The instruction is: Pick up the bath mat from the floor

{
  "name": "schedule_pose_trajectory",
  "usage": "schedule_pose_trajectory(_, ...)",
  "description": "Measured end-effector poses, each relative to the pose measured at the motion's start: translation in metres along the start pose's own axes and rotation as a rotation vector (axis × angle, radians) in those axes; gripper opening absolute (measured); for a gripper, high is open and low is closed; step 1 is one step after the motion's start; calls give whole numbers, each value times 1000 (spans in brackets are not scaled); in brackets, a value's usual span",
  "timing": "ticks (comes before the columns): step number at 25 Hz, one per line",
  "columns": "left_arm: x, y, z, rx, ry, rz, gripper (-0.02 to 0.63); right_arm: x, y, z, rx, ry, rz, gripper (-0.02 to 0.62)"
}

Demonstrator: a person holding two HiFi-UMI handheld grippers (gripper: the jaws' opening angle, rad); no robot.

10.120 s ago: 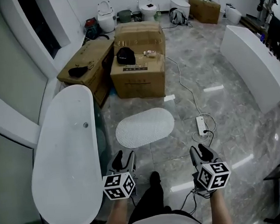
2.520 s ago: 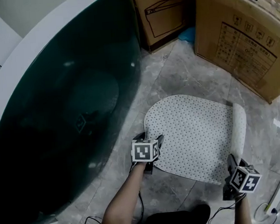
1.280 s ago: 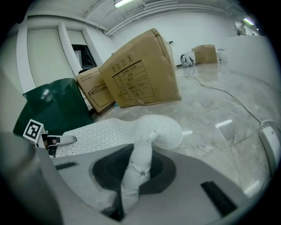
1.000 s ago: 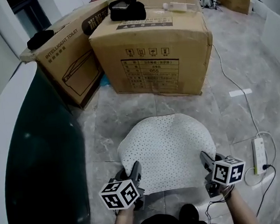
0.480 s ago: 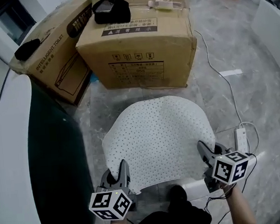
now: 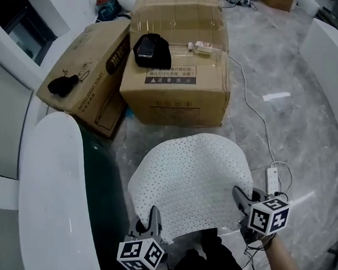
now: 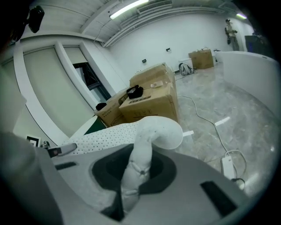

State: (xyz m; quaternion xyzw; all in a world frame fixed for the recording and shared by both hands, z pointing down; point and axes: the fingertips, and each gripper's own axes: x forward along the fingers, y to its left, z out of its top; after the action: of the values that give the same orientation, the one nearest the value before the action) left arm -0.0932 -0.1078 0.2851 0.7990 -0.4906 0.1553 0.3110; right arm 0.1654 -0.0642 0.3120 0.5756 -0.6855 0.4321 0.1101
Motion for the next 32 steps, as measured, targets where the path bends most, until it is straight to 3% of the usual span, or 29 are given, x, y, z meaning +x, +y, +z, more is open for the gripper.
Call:
schedule_pose_trajectory(5,-59,-36,62,-12,10,-24,23,-65,46,43,2,11,13,31)
schedule_pose_trajectory(14,-116,-88,151,35,-42,-13,23,-140,87,116,-21,-42,61,31)
schedule_pose_trajectory(22,-142,-117,220,86,-156,-20,23,-179,118,181,-82,-155,113,31)
schedule_pose_trajectory(32,-163,-134,274,137,-264,-43,23,-199,152,227,-113,-245,159,31)
